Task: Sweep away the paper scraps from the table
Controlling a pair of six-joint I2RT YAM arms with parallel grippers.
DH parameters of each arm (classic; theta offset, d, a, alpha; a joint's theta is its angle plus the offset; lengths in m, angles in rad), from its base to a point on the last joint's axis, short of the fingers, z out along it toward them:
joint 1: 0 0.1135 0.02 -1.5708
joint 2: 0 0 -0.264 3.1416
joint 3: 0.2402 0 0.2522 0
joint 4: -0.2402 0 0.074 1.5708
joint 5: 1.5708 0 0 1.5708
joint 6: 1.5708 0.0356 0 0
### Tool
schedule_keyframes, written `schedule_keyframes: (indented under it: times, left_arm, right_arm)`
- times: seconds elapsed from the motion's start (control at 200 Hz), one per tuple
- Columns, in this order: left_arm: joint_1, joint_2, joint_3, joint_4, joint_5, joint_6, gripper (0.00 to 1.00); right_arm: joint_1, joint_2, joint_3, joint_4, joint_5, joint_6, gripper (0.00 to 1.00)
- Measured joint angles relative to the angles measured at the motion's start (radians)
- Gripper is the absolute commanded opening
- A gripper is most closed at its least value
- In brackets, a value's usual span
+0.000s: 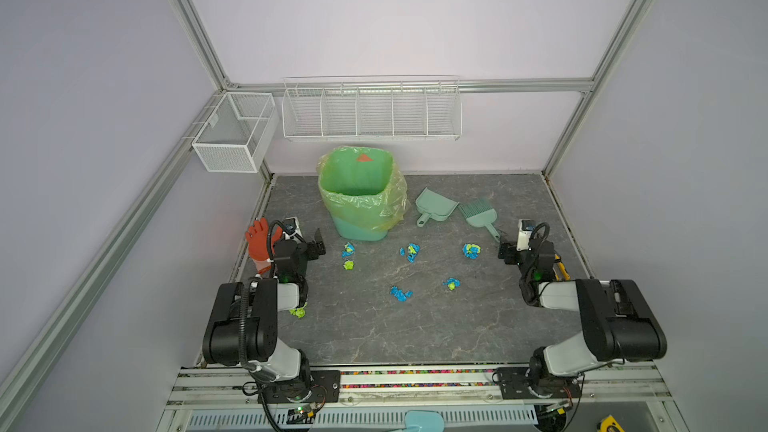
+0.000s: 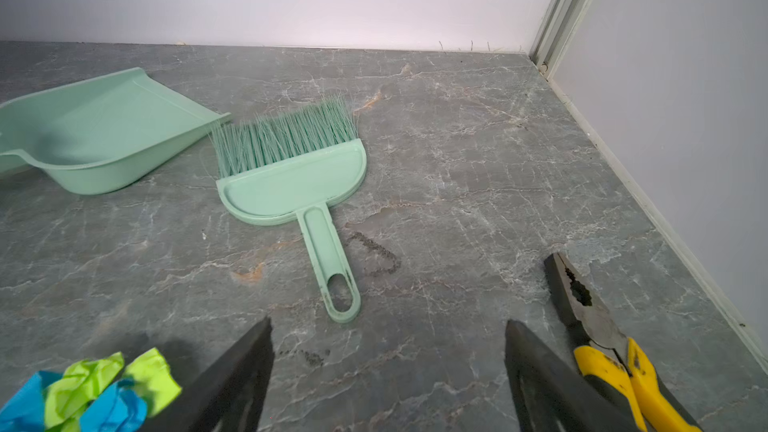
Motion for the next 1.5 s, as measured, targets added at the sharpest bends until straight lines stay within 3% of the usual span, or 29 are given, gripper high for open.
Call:
schedule_keyframes:
  times: [1.035, 1.155, 1.305, 1.5]
  left_arm:
    - [-0.032, 0.0, 0.0, 0.0, -0.039, 0.002, 0.99]
    - [-0.058, -0.035, -0.006, -0.014, -0.132, -0.006, 0.99]
    - [-0.112, -0.189, -0.027, -0.067, -0.321, -0.024, 0.99]
    - [-0.137, -0.368, -0.003, -0.235, -0.512, -0.126, 0.99]
  right_arm:
    - [-0.001, 0.0, 0.0, 0.0, -0.005, 0.0, 0.88]
    - [-0.001, 0.0, 0.0, -0.001, -0.007, 0.0, 0.88]
    - [0.003, -0.011, 0.026, -0.059, 0.009, 0.001, 0.88]
    - [0.013, -0.051, 0.232, -0.372, 0.085, 0.06, 0.88]
